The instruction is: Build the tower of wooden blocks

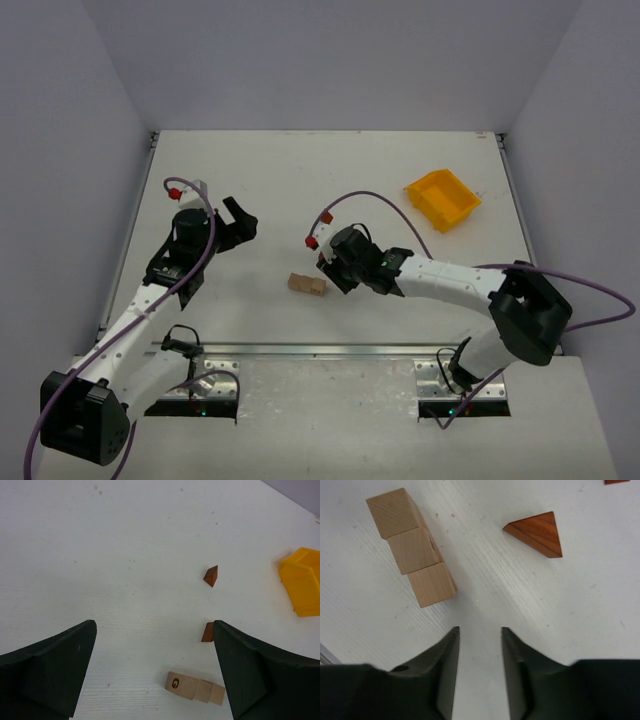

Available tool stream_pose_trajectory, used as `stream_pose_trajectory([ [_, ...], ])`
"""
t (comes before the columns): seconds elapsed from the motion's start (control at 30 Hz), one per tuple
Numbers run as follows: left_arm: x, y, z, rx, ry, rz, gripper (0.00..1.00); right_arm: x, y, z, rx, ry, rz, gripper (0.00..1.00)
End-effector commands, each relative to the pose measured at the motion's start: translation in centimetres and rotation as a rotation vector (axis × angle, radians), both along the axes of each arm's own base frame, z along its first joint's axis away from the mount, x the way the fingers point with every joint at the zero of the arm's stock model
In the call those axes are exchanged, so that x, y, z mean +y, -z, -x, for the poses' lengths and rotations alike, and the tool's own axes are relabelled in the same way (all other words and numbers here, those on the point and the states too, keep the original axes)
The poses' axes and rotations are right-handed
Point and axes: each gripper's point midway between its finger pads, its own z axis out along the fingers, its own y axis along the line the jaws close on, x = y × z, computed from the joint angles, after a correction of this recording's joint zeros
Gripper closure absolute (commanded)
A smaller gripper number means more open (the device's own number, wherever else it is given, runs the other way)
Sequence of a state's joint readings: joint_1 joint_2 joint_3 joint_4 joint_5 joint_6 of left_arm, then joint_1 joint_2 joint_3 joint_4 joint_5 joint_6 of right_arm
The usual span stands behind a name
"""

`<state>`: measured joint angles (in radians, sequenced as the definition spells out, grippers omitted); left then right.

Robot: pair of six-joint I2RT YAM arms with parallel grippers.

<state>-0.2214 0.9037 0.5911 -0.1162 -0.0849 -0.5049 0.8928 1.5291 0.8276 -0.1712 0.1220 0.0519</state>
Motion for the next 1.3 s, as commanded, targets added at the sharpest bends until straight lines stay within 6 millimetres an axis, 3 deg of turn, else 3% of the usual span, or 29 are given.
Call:
stream_pose_trajectory([
  [0.0, -0.2, -2.4, -0.4, -0.074, 0.011, 0.012, 0.0, 0.0, -4.2, -1.6, -0.109, 0.101, -0.075, 0.53],
  [0.03, -0.2, -2.4, -0.4, -0.075, 0.008, 0.011, 0.0, -0.5, -5.1, -2.2, -0.136, 0.168, -0.088, 0.41],
  [0.07, -0.1, -2.5, -0.4, -0.076, 0.004, 0.01, 0.0, -1.0, -5.6, -2.6, -0.156, 0.219, -0.088, 0.16],
  [0.1, -0.1, -2.5, -0.4, -0.076, 0.004, 0.01, 0.0, -1.8, -6.2, -3.3, -0.184, 0.292, -0.088, 0.04],
  [0.13, -0.1, -2.4, -0.3, -0.074, 0.003, 0.009, 0.0, -2.5, -6.5, -3.8, -0.206, 0.345, -0.081, 0.01],
  [0.23, 0.0, -2.4, -0.4, -0.074, 0.0, 0.008, 0.0, -4.0, -7.1, -4.7, -0.252, 0.453, -0.049, 0.01],
  [0.53, 0.0, -2.4, -0.3, -0.074, 0.0, 0.008, 0.0, -2.6, -7.1, -6.2, -0.127, 0.413, -0.168, 0.01],
  [0.67, 0.1, -2.3, -0.4, -0.071, -0.004, 0.004, 0.0, -0.5, -7.3, -7.2, -0.102, 0.336, -0.193, 0.01],
  [0.8, 0.1, -2.1, -0.6, -0.063, -0.004, 0.0, 0.0, 2.9, -7.4, -8.9, -0.054, 0.247, -0.221, 0.01],
  [0.9, 0.0, -1.9, -0.6, -0.055, -0.003, -0.001, 0.0, 4.1, -4.7, -10.1, -0.008, 0.214, -0.163, 0.01],
  [1.03, 0.0, -1.9, -0.6, -0.056, -0.002, 0.001, 0.0, 4.6, -3.7, -12.1, 0.009, 0.253, -0.139, 0.01],
  [1.27, -0.1, -1.9, -0.6, -0.055, 0.003, 0.003, 0.0, 2.2, -0.8, -14.2, -0.03, 0.39, 0.009, 0.05],
])
